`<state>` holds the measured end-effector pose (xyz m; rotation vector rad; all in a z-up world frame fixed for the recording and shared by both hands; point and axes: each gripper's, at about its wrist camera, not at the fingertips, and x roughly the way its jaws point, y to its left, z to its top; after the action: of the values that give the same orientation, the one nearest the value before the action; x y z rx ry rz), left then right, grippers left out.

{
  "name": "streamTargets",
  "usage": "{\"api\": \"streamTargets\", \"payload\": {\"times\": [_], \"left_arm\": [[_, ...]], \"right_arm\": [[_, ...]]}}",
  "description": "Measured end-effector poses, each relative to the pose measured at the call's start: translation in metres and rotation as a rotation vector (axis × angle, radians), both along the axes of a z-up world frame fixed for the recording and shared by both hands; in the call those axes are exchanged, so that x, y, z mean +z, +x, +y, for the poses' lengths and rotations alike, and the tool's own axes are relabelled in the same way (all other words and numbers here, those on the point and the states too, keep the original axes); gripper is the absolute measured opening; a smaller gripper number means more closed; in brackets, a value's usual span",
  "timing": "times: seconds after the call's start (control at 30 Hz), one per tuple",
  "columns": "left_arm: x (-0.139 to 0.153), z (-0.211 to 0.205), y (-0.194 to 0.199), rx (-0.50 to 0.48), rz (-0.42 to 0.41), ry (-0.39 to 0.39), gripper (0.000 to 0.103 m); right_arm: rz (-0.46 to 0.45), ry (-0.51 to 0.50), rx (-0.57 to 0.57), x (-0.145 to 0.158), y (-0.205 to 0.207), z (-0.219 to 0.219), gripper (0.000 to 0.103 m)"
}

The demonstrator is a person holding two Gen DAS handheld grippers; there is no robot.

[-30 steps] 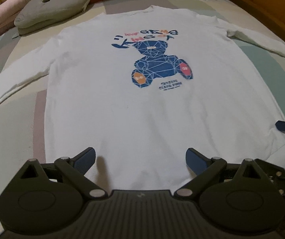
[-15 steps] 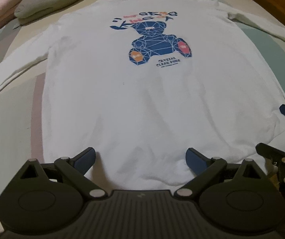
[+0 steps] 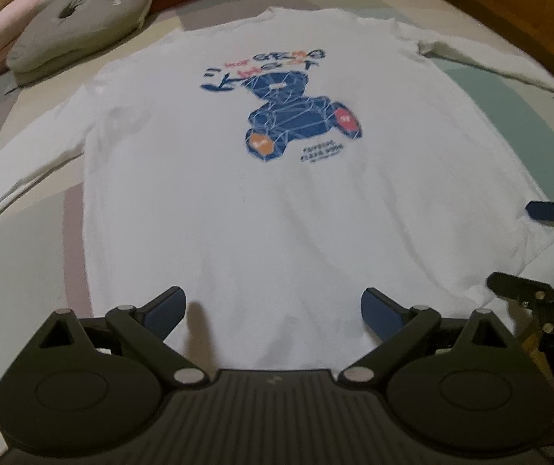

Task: Fold clothes

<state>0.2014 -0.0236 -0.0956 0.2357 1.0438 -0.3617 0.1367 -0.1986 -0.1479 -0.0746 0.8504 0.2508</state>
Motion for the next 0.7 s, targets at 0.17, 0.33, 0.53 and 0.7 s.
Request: {"api": "streamTargets", "payload": {"times": [0.17,0.33,0.53,0.7], "left_arm": [[-0.007,0.005,0.004,-0.034,0.006,-0.007,0.097],[-0.011,0.010,0.002,-0.046,-0.004,-0.004,0.097],[-0.014,0.013,-0.010,-0.084,-0.018,0.036,0.097],[-0.017,0.017,-0.008,-0.084,0.005,0.030,0.098]], "right_arm": [[0.029,-0.015,-0.014,0.001,0.005,0.003,0.103],[0.038,-0.020,-0.015,0.002,0.008,0.003,0.103],[0.034,0.020,-0.050,0.014,0.009,0.006,0.103],[0.047,-0.003,-0.028,0.004,0.009,0.014,0.103]]}}
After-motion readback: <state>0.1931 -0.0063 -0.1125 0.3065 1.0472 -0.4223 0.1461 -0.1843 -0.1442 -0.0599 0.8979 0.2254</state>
